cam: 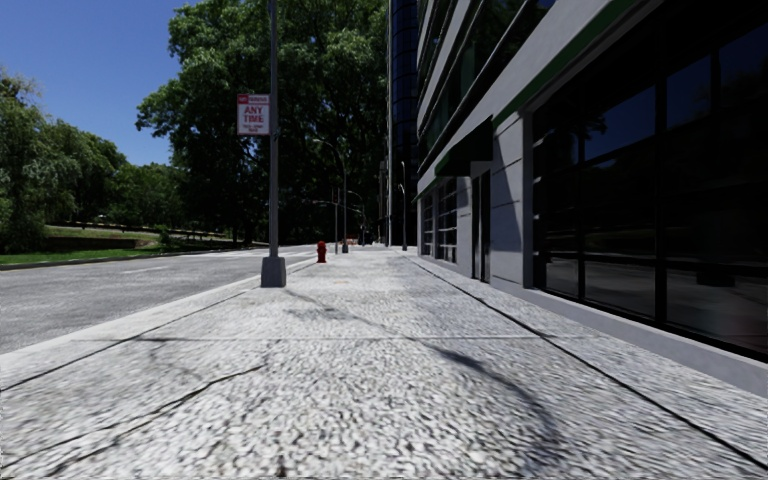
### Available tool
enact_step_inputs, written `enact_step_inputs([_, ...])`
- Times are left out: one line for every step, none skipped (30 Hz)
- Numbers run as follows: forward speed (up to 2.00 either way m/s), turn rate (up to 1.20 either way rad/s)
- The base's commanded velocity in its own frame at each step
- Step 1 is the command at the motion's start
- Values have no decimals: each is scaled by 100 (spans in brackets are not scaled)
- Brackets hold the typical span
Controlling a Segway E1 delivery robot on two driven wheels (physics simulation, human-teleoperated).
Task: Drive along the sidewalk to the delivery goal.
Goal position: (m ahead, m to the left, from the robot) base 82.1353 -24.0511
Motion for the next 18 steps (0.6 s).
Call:
enact_step_inputs([200, 0])
enact_step_inputs([200, 0])
enact_step_inputs([200, 0])
enact_step_inputs([200, 0])
enact_step_inputs([200, 0])
enact_step_inputs([200, 0])
enact_step_inputs([200, 0])
enact_step_inputs([200, 0])
enact_step_inputs([200, 0])
enact_step_inputs([200, 0])
enact_step_inputs([200, 0])
enact_step_inputs([200, 0])
enact_step_inputs([200, 0])
enact_step_inputs([200, 0])
enact_step_inputs([200, 0])
enact_step_inputs([200, 0])
enact_step_inputs([200, 0])
enact_step_inputs([200, 0])
